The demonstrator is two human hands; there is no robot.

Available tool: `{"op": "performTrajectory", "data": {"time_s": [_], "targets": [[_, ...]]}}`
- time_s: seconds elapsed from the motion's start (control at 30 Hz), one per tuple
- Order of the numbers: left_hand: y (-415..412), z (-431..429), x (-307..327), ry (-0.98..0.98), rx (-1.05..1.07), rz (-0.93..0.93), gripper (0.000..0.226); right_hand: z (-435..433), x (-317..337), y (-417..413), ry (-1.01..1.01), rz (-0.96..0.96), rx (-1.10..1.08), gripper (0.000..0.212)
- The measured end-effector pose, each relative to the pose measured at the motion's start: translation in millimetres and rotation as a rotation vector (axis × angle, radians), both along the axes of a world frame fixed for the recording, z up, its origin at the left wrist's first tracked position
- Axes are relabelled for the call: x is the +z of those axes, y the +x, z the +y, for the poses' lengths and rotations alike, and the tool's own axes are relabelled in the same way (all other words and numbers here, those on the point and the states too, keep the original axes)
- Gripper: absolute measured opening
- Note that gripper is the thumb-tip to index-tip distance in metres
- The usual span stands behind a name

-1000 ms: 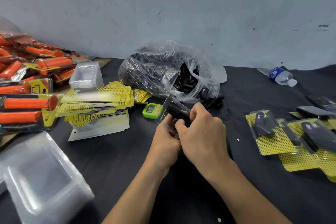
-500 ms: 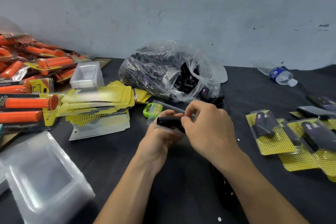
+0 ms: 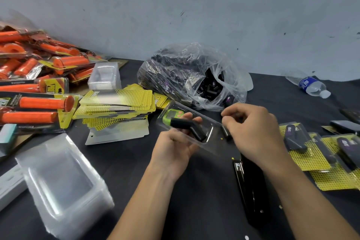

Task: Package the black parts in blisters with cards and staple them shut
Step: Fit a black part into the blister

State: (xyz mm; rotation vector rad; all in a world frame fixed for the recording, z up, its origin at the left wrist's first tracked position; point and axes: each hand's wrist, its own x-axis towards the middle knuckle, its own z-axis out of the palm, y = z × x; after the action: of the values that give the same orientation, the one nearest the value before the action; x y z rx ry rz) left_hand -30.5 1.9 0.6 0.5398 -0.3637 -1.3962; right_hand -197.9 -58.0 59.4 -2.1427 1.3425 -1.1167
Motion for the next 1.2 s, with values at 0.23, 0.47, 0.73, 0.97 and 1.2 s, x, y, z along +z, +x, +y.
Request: {"op": "performTrajectory", "data": {"time_s": [0.23, 0.47, 0.73, 0.97, 1.2], "targets": [[2, 0, 1, -0.105, -0.078, 0.290, 0.060, 10, -6, 12, 0.315, 0.032, 0.221, 0.006], [-6, -5, 4, 0.126, 0.218, -0.085, 0.038, 15, -7, 17, 0.368, 0.078, 0.151, 0.013], [-8, -4, 3, 0.196, 0.224, -0.273, 0.021, 23, -8, 20, 0.267, 0.303, 0.120, 0.025], [-10, -5, 2, 0.277, 0.217, -0.304, 0.015, 23, -11, 21, 0.197, 0.401, 0.034, 0.030], [-2, -9, -5, 0.393, 0.413, -0.535, 0.009, 15, 22, 77, -0.060, 0.257, 0.106, 0.025]]}}
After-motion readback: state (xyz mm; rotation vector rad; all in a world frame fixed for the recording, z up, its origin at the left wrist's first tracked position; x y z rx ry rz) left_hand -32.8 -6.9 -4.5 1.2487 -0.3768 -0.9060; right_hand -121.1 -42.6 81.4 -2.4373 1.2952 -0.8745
